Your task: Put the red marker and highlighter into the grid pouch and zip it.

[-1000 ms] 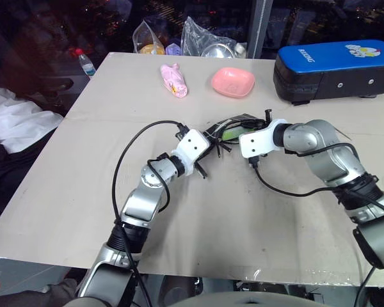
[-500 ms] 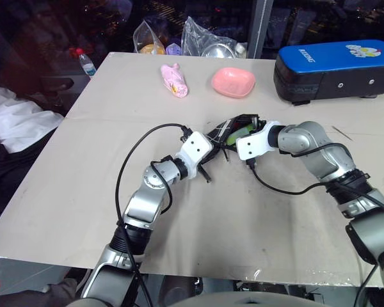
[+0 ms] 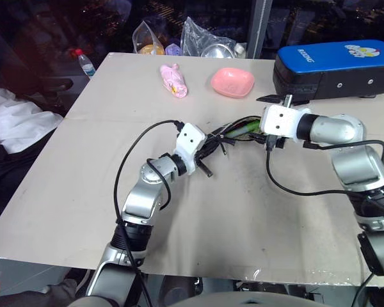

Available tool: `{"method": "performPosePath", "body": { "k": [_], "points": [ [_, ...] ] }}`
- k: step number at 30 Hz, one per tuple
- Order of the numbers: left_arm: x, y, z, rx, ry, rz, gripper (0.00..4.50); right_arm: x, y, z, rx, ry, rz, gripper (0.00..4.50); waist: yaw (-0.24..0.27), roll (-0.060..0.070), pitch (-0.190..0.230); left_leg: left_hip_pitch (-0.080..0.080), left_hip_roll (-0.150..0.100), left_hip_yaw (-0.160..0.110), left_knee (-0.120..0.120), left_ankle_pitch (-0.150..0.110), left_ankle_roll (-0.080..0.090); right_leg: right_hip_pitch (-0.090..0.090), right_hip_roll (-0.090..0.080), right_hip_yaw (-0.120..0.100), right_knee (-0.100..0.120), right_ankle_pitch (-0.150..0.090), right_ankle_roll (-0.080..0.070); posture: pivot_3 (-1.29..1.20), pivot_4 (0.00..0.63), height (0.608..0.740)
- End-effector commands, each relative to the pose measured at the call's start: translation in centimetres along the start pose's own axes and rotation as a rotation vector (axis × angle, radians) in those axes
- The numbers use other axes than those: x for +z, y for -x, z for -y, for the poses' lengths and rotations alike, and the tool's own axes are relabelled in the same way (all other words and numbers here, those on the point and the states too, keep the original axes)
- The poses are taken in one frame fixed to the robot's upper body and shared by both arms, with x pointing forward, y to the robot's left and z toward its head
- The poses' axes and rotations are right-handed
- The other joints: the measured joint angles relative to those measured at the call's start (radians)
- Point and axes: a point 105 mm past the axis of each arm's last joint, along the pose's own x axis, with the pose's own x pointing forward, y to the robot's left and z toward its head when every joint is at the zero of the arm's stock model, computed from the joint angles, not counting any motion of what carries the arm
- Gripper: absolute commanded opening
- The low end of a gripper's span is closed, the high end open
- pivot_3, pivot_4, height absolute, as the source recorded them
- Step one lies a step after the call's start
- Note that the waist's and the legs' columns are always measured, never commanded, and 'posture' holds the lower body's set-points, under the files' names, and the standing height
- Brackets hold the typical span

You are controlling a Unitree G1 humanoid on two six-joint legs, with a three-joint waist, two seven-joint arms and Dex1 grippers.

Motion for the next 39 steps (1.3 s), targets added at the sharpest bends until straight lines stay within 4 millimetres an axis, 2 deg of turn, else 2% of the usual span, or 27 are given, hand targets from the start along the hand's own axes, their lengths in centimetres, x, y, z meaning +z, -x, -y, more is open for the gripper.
{"method": "performPosePath", "body": {
  "k": [1,3,6,8,11,14,17,21,32,37,38,39],
  "points": [
    [2.1,0.1,0.3,-0.022,-0.012,0.072,0.00,0.9,0.9,0.5,-0.029,-0.058,0.040,4.46,0.000,0.000,0.000,0.000,0.000,0.000,0.000,0.000,0.000,0.000,0.000,0.000,0.000,0.000,0.000,0.00,0.150,0.725],
    [2.3,0.1,0.3,-0.024,-0.004,0.075,0.00,1.1,1.0,0.3,-0.024,-0.099,0.051,4.46,0.000,0.000,0.000,0.000,0.000,0.000,0.000,0.000,0.000,0.000,0.000,0.000,0.000,0.000,0.000,0.00,0.150,0.725],
    [2.6,0.1,0.3,-0.029,0.040,0.091,0.00,1.7,1.6,-0.8,0.031,-0.383,0.093,4.46,0.001,0.000,0.000,0.000,0.000,0.000,0.000,0.000,0.000,0.000,0.000,0.000,0.000,0.000,0.000,0.00,0.150,0.725],
    [2.5,0.1,0.3,-0.028,0.056,0.089,0.00,1.8,2.1,-2.3,0.096,-0.593,0.089,4.46,0.001,0.000,0.000,0.000,0.000,-0.001,0.000,0.000,0.000,0.000,0.000,0.000,0.000,0.000,0.000,0.00,0.150,0.725],
    [2.2,0.0,0.5,-0.031,0.100,0.088,0.00,2.3,2.5,-3.9,0.161,-0.741,0.097,4.46,0.003,0.000,0.000,-0.001,0.000,-0.002,0.000,0.000,0.000,0.001,0.000,0.000,-0.001,0.000,0.000,0.00,0.150,0.725],
    [2.2,-0.2,0.7,-0.040,0.145,0.094,0.00,3.2,2.2,-4.1,0.117,-0.773,0.176,4.46,0.001,0.000,0.000,-0.001,-0.001,-0.002,0.000,0.000,0.000,0.000,0.000,0.000,-0.001,0.000,0.000,0.00,0.150,0.725],
    [2.3,-0.3,0.8,-0.049,0.184,0.103,0.00,4.3,1.6,-5.1,0.065,-0.741,0.333,4.46,0.000,-0.001,0.000,-0.001,-0.001,-0.003,-0.001,0.000,0.000,0.000,0.000,-0.001,-0.001,0.000,0.000,0.00,0.150,0.725],
    [2.5,-0.5,1.1,-0.071,0.200,0.102,0.00,3.8,0.3,-6.6,-0.035,-0.733,0.406,4.46,0.000,-0.001,0.000,-0.001,-0.003,-0.003,-0.001,0.000,0.000,0.000,0.000,-0.001,-0.001,0.000,0.000,0.00,0.150,0.725],
    [2.3,-0.5,1.5,-0.093,0.192,0.082,0.00,4.6,-2.2,-6.6,-0.174,-0.778,0.528,4.46,-0.001,-0.001,0.000,-0.001,-0.004,-0.004,0.000,0.000,0.000,0.001,0.000,-0.001,-0.001,0.000,0.000,0.00,0.150,0.725],
    [2.3,-0.5,1.5,-0.090,0.190,0.080,0.00,4.2,-2.6,-6.7,-0.178,-0.767,0.510,2.19,0.000,-0.001,0.000,-0.001,-0.004,-0.004,-0.001,0.000,0.000,0.001,0.000,-0.001,-0.001,0.000,0.000,0.00,0.150,0.725],
    [2.3,-0.5,1.5,-0.090,0.190,0.080,0.00,4.1,-2.7,-6.7,-0.181,-0.767,0.506,1.88,0.000,-0.001,0.000,-0.001,-0.004,-0.004,-0.001,0.000,0.000,0.001,0.000,-0.001,-0.001,0.000,0.000,0.00,0.150,0.725],
    [2.3,-0.5,1.6,-0.091,0.188,0.080,0.00,4.0,-2.8,-6.7,-0.182,-0.766,0.503,1.27,0.000,-0.001,0.000,-0.001,-0.004,-0.004,-0.001,0.000,0.000,0.001,0.000,-0.001,-0.001,0.000,0.000,0.00,0.150,0.725]
  ]
}}
